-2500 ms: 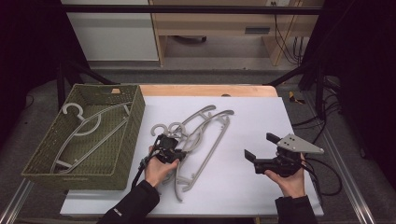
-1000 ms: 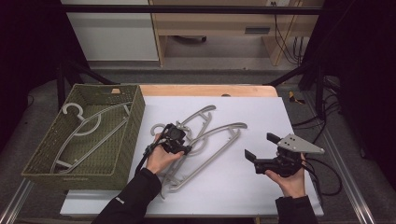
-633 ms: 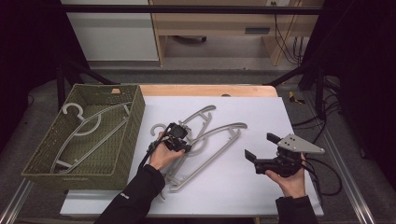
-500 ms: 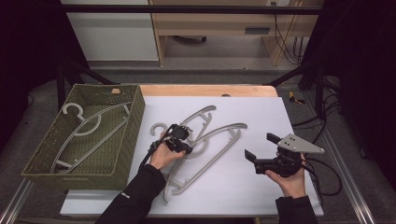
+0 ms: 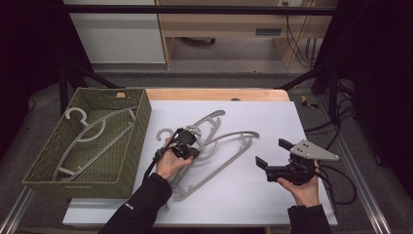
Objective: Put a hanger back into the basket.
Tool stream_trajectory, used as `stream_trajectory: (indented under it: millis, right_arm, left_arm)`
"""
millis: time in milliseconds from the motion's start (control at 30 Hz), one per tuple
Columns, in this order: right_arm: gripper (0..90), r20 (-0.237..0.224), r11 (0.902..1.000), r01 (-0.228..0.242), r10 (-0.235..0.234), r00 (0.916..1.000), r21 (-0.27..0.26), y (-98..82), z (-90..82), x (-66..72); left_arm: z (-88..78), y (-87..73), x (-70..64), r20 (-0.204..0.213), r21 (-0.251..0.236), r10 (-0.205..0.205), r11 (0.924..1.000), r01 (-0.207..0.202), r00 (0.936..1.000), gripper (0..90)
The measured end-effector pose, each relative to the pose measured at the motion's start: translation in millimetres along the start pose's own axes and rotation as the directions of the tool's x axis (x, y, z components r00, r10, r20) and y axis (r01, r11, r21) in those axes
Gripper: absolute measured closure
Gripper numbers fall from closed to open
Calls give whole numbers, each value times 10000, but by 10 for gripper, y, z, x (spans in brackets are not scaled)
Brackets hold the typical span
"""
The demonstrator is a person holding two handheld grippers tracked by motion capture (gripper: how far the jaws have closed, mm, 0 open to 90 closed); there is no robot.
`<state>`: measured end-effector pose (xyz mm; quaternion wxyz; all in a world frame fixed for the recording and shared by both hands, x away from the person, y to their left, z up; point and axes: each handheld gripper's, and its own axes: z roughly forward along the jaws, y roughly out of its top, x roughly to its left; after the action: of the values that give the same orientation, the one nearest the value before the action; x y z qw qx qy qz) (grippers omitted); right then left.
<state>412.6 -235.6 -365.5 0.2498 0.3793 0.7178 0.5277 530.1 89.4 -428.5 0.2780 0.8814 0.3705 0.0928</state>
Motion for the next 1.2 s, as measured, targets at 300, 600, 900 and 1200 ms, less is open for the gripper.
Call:
stream_trajectory:
  millis: [300,600,900,1200]
  right_arm:
    - [24,24,9999,-95,95,10000,-74,6,-12,0]
    - [24,56,9998,-147,147,9999,-111,12,-46,-15]
    - [24,74,9997,-149,150,9999,-205,17,-66,-25]
    - [24,97,9996,-209,211,9997,-212,16,-72,-30]
  left_arm:
    - [-255,6,-103,63,-645,284,9975,-279,9996,832]
    - [-698,58,-208,-68,-1556,395,9870,-400,9992,831]
    - [-1046,103,-224,-468,-1848,667,9800,-742,9967,831]
    - [-1464,151,-192,-796,-2233,874,9693,-1033,9930,831]
